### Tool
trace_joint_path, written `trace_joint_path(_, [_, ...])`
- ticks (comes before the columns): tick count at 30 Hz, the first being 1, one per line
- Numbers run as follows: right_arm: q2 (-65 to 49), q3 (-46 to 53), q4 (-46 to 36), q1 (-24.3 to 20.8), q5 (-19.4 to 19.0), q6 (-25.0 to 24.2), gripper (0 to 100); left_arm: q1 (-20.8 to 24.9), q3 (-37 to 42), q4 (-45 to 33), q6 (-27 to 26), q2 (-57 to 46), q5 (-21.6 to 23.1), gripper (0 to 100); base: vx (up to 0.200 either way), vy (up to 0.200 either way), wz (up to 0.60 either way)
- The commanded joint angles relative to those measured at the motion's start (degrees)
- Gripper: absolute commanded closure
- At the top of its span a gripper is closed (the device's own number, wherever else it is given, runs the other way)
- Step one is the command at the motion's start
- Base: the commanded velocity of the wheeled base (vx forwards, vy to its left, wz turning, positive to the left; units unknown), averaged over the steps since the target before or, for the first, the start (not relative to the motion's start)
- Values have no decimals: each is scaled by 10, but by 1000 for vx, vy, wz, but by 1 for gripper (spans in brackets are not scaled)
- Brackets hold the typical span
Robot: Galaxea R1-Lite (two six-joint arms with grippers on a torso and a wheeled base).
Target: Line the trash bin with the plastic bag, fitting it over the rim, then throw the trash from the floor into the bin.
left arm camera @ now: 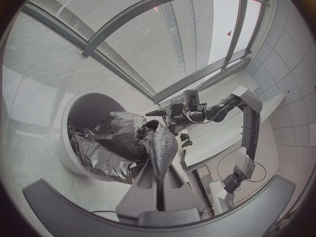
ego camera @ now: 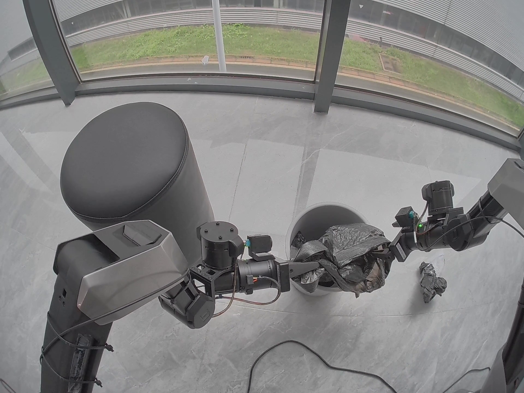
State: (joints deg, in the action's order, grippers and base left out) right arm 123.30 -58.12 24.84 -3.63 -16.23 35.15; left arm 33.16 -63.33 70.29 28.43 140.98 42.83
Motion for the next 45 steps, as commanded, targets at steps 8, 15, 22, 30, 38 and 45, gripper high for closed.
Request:
trace_joint_path(8, [-11, -2, 2, -40, -5, 132, 0, 2, -7, 1, 0, -1, 0, 100, 0, 0, 0])
trace_joint_path(15, [11, -28, 15, -78, 1, 132, 0, 2, -4, 4, 0, -2, 0, 100, 0, 0, 0])
trace_joint_path(22, [19, -30, 16, -74, 5, 132, 0, 0, -2, 7, 0, -1, 0, 100, 0, 0, 0])
trace_joint_path(30, [20, -37, 42, -67, -2, 128, 100, -4, 0, 7, 0, 2, -1, 100, 0, 0, 0])
trace_joint_path(38, [20, -59, 49, -57, -6, 101, 100, -11, -7, 7, -1, 16, -2, 100, 0, 0, 0])
trace_joint_path(45, [63, -111, 84, -45, -6, 72, 100, -26, -30, -14, 0, 30, -2, 100, 0, 0, 0])
